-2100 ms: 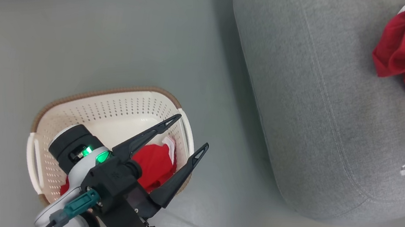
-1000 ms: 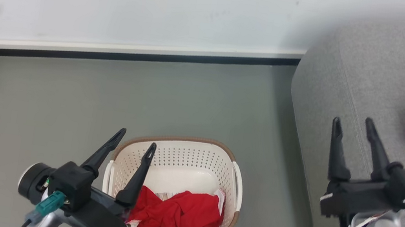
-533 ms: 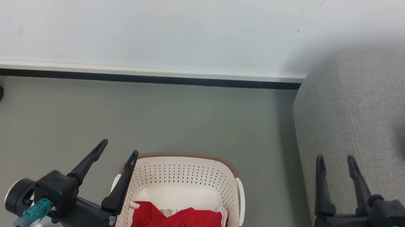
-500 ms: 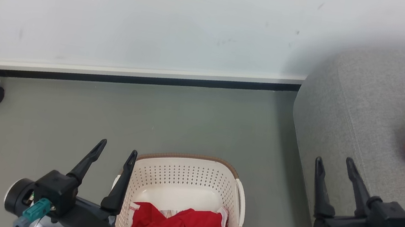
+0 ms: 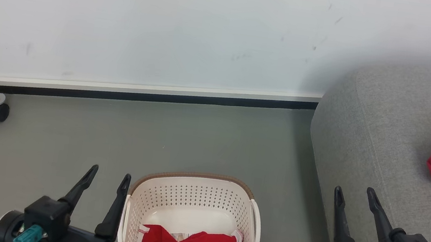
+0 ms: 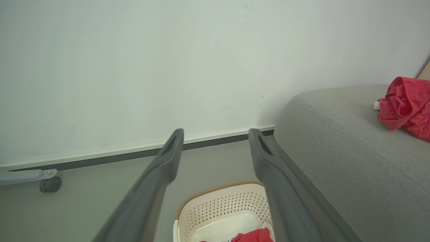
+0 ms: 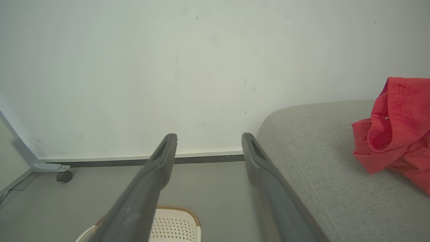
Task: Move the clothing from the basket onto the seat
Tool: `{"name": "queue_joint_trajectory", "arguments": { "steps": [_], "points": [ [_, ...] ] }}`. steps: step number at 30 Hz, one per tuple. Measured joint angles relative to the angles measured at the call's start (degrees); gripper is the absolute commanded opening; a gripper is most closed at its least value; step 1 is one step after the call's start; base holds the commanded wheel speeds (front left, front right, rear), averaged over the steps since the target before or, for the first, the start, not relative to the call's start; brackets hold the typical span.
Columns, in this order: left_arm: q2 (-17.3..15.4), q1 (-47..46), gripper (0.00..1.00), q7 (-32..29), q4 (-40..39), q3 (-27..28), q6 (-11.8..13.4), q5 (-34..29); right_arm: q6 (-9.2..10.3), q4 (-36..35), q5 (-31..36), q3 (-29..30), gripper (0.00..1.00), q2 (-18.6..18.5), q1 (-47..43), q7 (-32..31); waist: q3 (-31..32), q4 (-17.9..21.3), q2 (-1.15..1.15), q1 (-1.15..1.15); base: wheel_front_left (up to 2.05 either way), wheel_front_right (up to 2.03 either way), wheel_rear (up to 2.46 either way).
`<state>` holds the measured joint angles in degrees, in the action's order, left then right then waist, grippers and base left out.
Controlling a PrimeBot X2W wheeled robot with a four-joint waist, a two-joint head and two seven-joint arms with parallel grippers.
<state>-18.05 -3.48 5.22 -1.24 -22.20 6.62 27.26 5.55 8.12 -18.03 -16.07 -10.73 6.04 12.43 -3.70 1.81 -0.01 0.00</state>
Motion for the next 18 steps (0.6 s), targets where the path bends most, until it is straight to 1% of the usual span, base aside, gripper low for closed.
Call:
{"name": "queue_joint_trajectory", "arguments": {
  "steps": [9, 18],
  "points": [
    [0.48, 1.99, 1.00, 0.44, 0.35, 3.59, 0.45, 0.42, 0.56, -2.57, 0.22, 0.70, 1.00, -0.05, -2.13, -0.88, 0.54, -0.30, 0.00, 0.00, 0.00, 0.00, 0.00],
    [1.08, 2.79, 1.00, 0.44, 0.54, 5.03, 0.49, 0.41, 0.85, -4.01, 0.42, 0.97, 1.00, -0.03, -2.23, -1.85, 0.60, -0.74, 0.01, 0.00, 0.00, 0.00, 0.00]
  ]
}}
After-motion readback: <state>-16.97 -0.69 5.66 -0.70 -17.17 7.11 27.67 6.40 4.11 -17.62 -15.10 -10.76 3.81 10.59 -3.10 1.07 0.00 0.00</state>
